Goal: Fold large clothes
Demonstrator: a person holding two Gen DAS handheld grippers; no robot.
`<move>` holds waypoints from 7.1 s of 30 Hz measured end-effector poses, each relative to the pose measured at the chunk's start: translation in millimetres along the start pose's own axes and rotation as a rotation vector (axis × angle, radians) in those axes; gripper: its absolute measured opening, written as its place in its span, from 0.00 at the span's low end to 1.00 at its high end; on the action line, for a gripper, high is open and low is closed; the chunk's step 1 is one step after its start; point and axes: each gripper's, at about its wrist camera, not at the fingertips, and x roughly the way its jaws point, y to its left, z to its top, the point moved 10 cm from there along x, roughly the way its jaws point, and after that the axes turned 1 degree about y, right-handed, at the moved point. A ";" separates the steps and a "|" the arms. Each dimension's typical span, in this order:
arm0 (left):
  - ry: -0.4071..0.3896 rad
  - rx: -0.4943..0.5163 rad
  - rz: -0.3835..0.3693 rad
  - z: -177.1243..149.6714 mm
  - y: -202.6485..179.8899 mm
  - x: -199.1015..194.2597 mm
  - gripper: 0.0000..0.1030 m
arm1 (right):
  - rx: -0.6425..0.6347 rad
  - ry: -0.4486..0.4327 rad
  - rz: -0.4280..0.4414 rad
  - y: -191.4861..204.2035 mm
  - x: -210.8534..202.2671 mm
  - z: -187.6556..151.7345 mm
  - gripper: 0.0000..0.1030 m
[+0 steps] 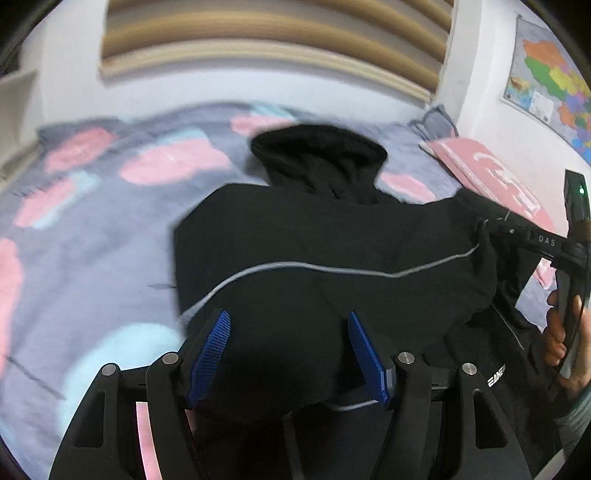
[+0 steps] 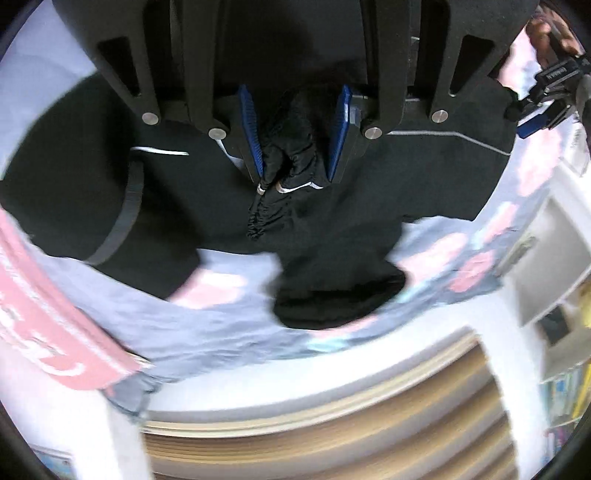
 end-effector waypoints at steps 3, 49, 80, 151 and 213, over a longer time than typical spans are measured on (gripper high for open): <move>0.082 -0.013 0.009 -16.7 -7.7 41.6 0.66 | 0.029 0.074 -0.036 -38.3 19.8 -18.7 0.38; 0.009 0.147 -0.032 -29.3 -146.1 1.6 0.72 | -0.121 -0.048 -0.030 -93.8 -115.9 -28.8 0.78; 0.032 0.081 0.009 -32.0 -224.1 127.1 0.73 | 0.463 0.181 0.068 -360.7 51.7 12.3 0.83; -0.027 -0.203 -0.056 -12.2 26.7 -33.0 0.73 | -0.314 0.165 0.268 109.9 -11.1 3.9 0.63; 0.183 -0.094 0.036 -15.3 7.7 50.8 0.56 | -0.287 0.342 0.123 43.3 42.6 -98.9 0.72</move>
